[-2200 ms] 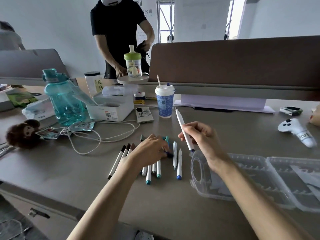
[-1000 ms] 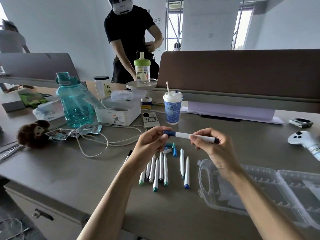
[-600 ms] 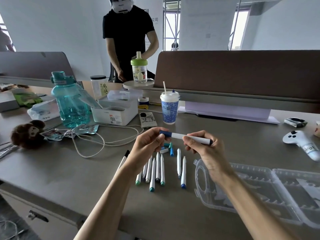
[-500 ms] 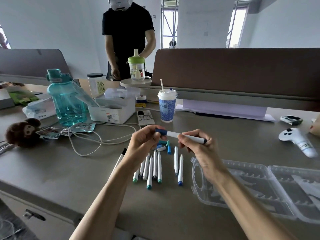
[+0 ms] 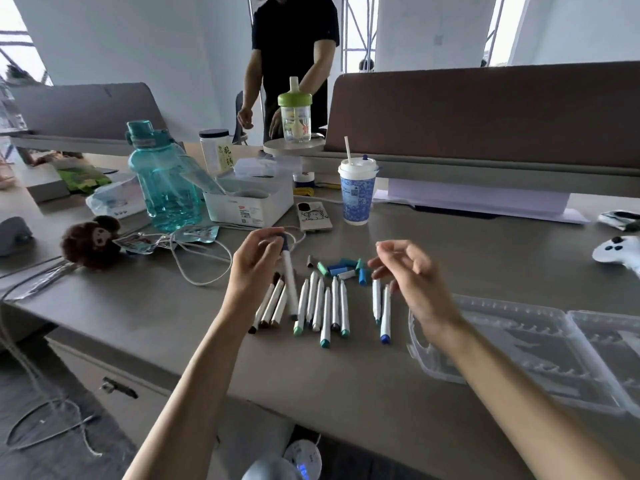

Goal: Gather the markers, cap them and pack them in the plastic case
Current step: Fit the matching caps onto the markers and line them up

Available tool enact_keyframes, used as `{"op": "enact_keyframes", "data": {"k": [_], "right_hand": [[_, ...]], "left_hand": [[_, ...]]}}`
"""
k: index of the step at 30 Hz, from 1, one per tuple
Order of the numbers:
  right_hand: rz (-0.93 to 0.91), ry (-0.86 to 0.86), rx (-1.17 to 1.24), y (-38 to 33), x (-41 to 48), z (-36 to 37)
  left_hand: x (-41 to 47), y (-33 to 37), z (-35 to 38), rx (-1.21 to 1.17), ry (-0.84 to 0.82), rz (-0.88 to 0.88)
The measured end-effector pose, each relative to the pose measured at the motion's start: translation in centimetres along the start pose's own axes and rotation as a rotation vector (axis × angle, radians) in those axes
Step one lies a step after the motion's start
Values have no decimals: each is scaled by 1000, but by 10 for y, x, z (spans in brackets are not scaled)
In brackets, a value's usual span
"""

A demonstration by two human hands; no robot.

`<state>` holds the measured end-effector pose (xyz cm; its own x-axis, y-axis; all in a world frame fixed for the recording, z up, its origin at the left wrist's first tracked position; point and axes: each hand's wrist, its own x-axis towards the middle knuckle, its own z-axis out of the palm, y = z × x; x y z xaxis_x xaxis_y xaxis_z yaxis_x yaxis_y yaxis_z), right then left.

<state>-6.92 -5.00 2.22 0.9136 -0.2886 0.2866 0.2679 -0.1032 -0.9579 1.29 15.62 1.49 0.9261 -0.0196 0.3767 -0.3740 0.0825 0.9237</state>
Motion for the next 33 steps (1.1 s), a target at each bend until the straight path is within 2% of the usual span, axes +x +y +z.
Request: {"op": "enact_keyframes", "data": {"k": [2, 6, 12, 17, 23, 26, 29, 31, 33], "right_hand": [[24, 15, 19, 0, 2, -1], [64, -21, -21, 3, 1, 0], [110, -63, -60, 4, 0, -2], [133, -52, -74, 4, 2, -5], [102, -40, -171, 12, 7, -7], [20, -24, -356, 22, 13, -13], [-88, -21, -666, 29, 16, -22], [-86, -44, -857, 29, 14, -26], [-8, -105, -979, 25, 11, -25]], "left_hand": [[5, -6, -8, 177, 46, 7], [12, -18, -14, 568, 7, 11], [14, -29, -7, 819, -84, -9], [14, -31, -6, 893, -89, 32], [4, -36, -17, 920, -62, 171], [-4, -41, -24, 890, -80, 208], [-8, -43, -26, 837, -115, 165], [-8, -39, -27, 765, -81, 101], [-6, -38, -28, 702, -28, 38]]}}
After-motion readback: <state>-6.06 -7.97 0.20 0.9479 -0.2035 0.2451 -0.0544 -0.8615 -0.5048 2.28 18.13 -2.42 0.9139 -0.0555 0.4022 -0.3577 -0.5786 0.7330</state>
